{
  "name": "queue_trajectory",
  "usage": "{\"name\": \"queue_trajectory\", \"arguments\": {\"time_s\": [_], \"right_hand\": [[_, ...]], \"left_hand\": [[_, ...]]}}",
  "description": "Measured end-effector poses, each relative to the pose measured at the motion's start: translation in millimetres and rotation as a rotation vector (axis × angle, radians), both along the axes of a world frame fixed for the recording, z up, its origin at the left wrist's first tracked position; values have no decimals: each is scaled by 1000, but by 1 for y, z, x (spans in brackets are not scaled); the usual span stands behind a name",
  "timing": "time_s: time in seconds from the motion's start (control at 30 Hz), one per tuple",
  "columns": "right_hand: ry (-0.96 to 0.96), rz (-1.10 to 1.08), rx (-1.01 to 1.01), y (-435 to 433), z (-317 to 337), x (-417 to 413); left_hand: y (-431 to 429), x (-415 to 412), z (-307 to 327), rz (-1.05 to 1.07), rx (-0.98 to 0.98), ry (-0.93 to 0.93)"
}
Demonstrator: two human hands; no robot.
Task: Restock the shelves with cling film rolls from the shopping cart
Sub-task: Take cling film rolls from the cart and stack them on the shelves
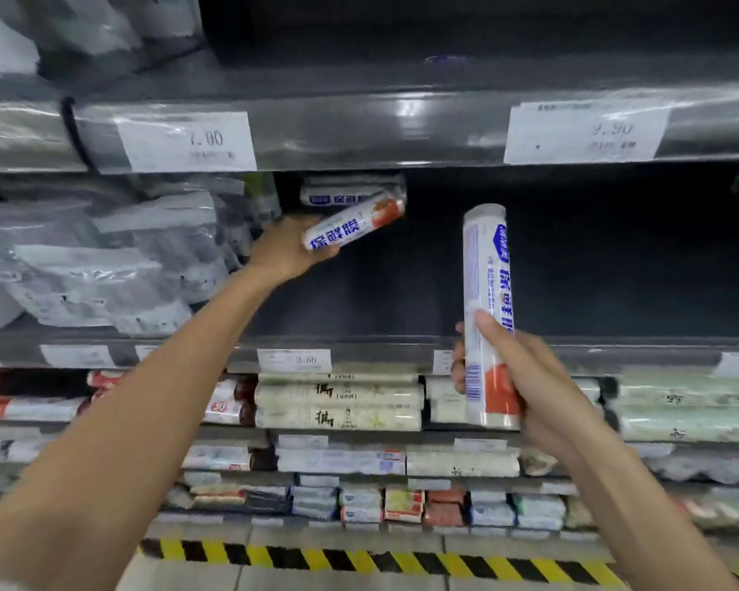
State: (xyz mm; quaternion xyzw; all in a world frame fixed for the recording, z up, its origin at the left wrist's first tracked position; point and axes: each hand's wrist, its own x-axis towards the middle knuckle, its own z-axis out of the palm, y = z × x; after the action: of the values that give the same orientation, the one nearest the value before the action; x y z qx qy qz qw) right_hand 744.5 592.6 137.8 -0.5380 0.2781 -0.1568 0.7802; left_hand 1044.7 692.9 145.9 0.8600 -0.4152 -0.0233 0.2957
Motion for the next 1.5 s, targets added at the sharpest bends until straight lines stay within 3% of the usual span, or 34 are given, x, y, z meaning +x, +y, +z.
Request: {"name": "queue_trajectory", "arguments": {"time_s": [0.1,0.33,0.57,0.77,0.97,1.5], "right_hand": [[-36,-16,-26,-1,0,12],[-140,-87,-89,-13,-18,32],[-143,-100,-134,-21,-19,33],[-168,-102,-132,-17,-16,43],[-151,-104,-123,-18,-22,45],[-144,-105,-84,-11,-23,50]], "left_hand": [[-31,33,-13,13,112,-138],[-82,99,-48,-1,263,-243],[-94,121,-44,-110,27,22],[-97,132,-49,-127,-131,-99],[-114,136,-56,-97,-107,-191],[-113,142,-63,-63,-168,-198]]}}
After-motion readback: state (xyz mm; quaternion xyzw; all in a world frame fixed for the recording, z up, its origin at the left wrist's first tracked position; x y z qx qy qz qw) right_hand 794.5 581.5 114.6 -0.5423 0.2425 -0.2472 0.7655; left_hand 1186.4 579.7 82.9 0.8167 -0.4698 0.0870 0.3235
